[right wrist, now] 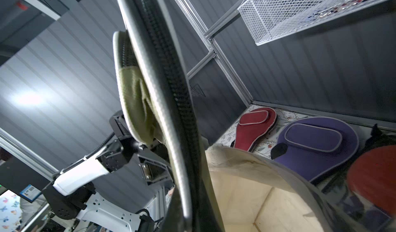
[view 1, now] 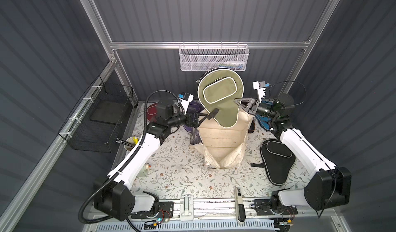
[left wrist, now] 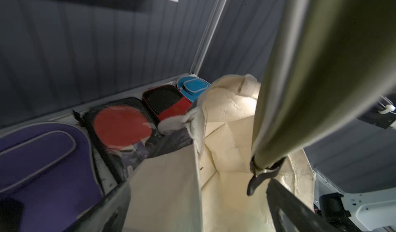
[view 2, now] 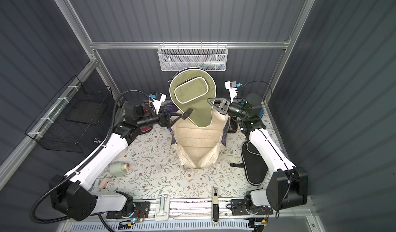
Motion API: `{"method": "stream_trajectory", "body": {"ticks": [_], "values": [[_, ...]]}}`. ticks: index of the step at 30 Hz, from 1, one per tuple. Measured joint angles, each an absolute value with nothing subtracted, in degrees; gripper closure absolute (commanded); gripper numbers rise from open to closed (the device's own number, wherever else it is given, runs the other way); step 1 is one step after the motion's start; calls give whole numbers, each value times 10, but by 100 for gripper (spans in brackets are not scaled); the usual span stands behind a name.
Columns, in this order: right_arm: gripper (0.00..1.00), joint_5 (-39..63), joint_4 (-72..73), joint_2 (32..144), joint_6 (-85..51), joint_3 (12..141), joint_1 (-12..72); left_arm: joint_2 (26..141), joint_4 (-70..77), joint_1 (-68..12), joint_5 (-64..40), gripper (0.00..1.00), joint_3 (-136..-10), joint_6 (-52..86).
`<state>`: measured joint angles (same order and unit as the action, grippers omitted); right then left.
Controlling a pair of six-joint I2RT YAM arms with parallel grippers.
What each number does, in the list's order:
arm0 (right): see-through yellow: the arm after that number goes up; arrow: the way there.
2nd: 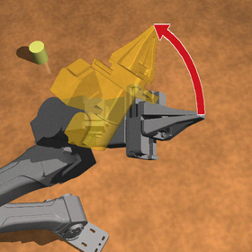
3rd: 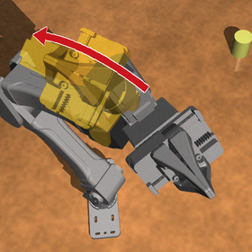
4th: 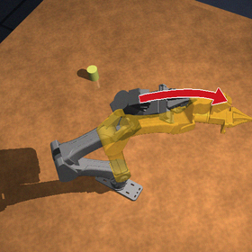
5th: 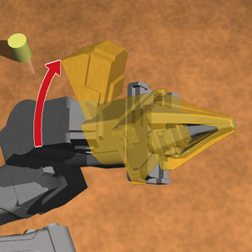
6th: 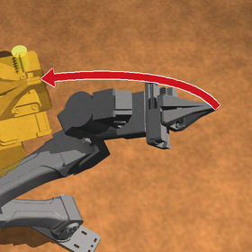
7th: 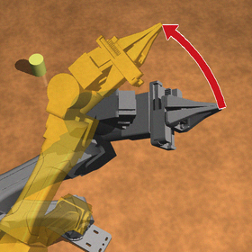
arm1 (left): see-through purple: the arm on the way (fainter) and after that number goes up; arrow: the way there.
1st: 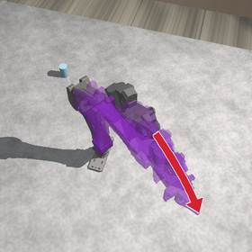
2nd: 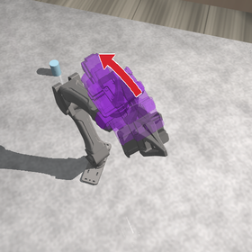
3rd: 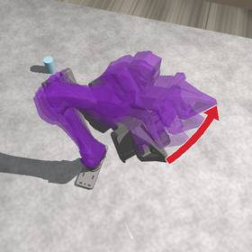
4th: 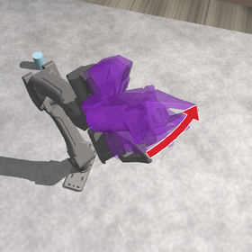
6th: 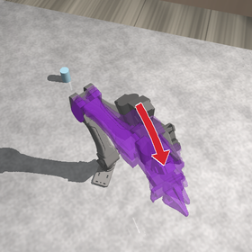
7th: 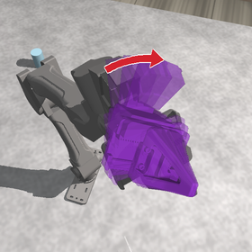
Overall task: Remove the ping pong set from the canvas bag
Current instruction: Pick up the ping pong set from the canvas bag, then place the ping pong set at the center of the board.
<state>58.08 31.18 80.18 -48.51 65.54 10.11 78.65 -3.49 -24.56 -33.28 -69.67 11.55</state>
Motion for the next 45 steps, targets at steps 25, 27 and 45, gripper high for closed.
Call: {"method": "stream_trajectory", "body": {"ticks": [25,27,45], "values": [[16,513,114,811,-361,704,143,794,-6,-252,-321,100,-790,113],[11,480,16,796,-281,737,147,781,-55,-237,-306,100,-832,92],[4,386,-210,763,-92,690,158,599,-513,-206,-64,100,-883,102]]}}
